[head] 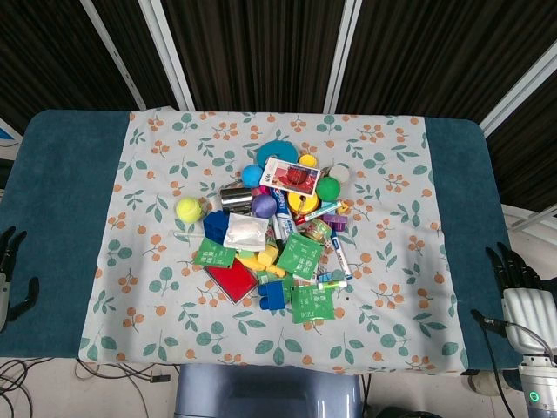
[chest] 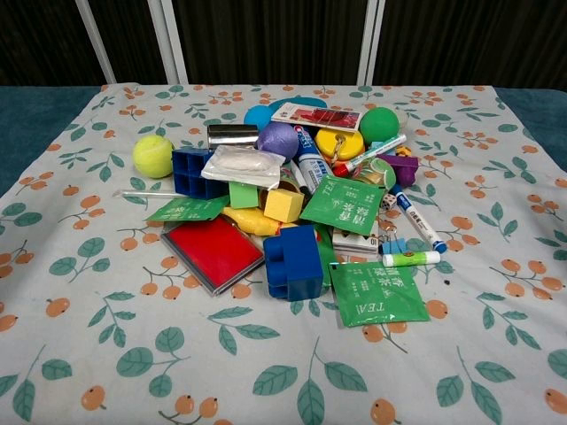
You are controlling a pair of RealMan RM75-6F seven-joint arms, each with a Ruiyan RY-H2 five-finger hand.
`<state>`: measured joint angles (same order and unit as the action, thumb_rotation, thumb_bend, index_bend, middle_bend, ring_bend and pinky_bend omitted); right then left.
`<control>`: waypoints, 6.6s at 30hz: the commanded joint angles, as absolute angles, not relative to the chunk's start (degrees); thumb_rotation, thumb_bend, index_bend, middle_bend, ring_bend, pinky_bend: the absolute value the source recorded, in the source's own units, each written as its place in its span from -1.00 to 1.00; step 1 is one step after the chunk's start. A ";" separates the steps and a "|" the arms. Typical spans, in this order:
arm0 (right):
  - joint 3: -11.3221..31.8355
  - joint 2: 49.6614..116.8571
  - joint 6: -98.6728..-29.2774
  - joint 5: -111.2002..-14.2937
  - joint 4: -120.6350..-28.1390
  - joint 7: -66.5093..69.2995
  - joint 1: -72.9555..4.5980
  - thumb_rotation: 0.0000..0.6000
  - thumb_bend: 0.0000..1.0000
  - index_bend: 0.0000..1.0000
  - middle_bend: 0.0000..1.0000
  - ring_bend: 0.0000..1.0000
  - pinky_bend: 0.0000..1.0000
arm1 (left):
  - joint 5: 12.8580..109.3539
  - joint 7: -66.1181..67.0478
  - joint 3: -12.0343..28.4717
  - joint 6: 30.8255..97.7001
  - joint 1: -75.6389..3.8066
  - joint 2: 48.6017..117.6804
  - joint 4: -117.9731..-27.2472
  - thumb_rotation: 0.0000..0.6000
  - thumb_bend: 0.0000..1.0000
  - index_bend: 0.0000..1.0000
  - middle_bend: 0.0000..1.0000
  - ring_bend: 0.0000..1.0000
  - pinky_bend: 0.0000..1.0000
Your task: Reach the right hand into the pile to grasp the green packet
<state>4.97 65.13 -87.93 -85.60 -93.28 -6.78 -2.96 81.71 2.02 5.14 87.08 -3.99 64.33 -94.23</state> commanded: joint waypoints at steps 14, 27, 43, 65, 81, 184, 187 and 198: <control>4.96 64.98 -87.61 -85.54 -93.17 -6.27 -3.08 1.00 -0.76 -0.98 -0.96 -0.82 -0.58 | 81.84 1.73 5.23 87.46 -3.82 64.28 -94.12 1.00 -0.05 -0.95 -1.00 -1.00 -1.00; 4.69 65.31 -86.58 -86.08 -92.17 -5.46 -3.73 1.00 -0.76 -0.97 -0.96 -0.82 -0.58 | 81.99 1.75 5.22 87.58 -3.78 64.31 -94.08 1.00 -0.05 -0.94 -1.00 -1.00 -1.00; 3.73 66.17 -83.50 -89.06 -89.45 -2.35 -6.25 1.00 -0.76 -0.96 -0.96 -0.82 -0.58 | 81.11 1.64 5.50 87.78 -3.44 64.24 -94.64 1.00 -0.05 -0.94 -1.00 -1.00 -1.00; 7.27 78.42 -71.74 -92.80 -79.04 7.30 -21.77 1.00 -0.29 -0.46 -0.96 -0.82 -0.58 | 78.70 2.42 5.87 86.35 -3.47 64.03 -96.04 1.00 -0.04 -0.94 -1.00 -1.00 -1.00; 6.31 88.87 -68.87 -92.41 -72.13 5.49 -26.54 1.00 -0.45 -0.33 -0.96 -0.82 -0.58 | 78.32 1.86 6.10 86.14 -3.47 63.81 -96.20 1.00 -0.04 -0.94 -1.00 -1.00 -1.00; 7.85 99.25 -69.43 -89.65 -64.61 10.60 -37.78 1.00 0.06 0.46 -0.83 -0.79 -0.58 | 73.67 1.94 7.95 85.21 -3.45 63.39 -98.76 1.00 -0.04 -0.95 -1.00 -1.00 -1.00; 8.35 96.96 -70.26 -89.59 -66.83 9.82 -37.48 1.00 0.06 0.46 -0.83 -0.79 -0.58 | 73.57 2.06 7.99 85.19 -3.47 63.39 -98.93 1.00 -0.04 -0.95 -1.00 -1.00 -1.00; 12.25 86.24 -73.84 -86.86 -76.86 11.62 -34.97 1.00 0.06 0.49 -0.83 -0.79 -0.58 | 73.80 2.08 7.82 85.37 -3.36 63.48 -99.07 1.00 -0.04 -0.95 -1.00 -1.00 -1.00</control>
<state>11.30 88.19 -73.26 -87.68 -75.00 10.72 -35.64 73.80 2.07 7.82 85.37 -3.35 63.48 -99.06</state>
